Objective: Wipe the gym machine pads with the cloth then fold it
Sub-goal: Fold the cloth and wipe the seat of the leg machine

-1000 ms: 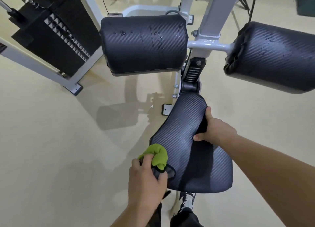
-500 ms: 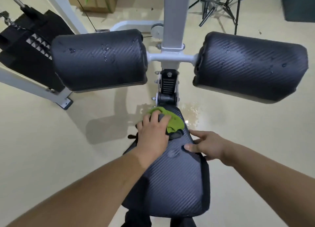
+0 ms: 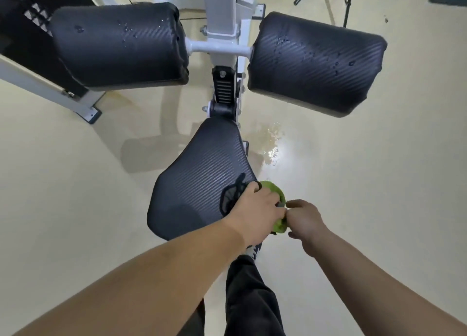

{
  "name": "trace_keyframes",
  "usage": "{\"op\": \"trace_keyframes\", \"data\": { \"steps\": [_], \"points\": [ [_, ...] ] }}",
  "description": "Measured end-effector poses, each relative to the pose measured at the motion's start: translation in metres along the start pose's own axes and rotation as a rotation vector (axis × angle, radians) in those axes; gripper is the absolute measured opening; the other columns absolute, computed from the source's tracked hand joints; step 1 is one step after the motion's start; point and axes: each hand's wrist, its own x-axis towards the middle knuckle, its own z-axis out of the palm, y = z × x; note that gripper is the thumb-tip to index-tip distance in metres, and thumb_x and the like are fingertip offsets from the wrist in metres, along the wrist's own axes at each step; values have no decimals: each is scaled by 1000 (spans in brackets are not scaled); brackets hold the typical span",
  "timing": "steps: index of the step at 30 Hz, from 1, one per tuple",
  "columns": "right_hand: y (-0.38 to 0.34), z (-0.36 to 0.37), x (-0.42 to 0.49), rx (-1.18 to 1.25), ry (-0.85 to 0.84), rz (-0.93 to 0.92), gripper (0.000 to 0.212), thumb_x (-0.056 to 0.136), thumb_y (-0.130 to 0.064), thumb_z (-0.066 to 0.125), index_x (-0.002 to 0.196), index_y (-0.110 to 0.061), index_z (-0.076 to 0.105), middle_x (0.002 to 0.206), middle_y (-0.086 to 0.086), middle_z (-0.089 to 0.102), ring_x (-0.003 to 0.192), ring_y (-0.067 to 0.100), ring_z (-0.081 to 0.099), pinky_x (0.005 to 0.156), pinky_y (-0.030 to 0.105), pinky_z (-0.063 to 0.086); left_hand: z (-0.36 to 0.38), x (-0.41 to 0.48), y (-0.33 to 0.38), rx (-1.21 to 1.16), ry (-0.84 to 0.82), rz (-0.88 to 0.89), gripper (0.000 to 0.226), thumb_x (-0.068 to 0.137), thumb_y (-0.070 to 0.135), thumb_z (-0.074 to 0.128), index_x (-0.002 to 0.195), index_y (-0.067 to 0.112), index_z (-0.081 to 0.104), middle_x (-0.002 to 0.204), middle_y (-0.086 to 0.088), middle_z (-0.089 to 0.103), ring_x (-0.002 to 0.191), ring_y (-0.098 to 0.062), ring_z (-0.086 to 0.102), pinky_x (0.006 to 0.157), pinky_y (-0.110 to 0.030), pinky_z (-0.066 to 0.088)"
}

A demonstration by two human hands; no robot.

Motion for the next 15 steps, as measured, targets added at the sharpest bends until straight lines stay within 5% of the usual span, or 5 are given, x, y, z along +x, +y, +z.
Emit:
{"op": "trace_keyframes", "data": {
  "steps": [4,8,15],
  "points": [
    [-2,-1,-45,-74,-6,-22,18,92,-4,43,78,-12,50,78,9,46,69,25,37,65,31,34,0,-61,22,-27,-159,35,56,91,18,65,142,35,47,147,-6,40,134,-31,34,101,-55,36],
    [-29,7,-87,-100,-63,-91,16,94,-15,49,80,-11,57,79,8,53,73,26,45,65,34,38,-2,-126,3,-236,-344,-217,63,88,9,66,143,30,44,144,-9,38,128,-36,39,97,-54,45],
    [-140,43,-146,-72,-119,-336,15,97,-24,50,84,-19,57,79,7,52,72,23,45,67,35,37,-80,-195,-86,-1013,353,-783,35,86,28,62,119,39,58,110,2,61,102,-22,64,90,-38,53]
  ]
}}
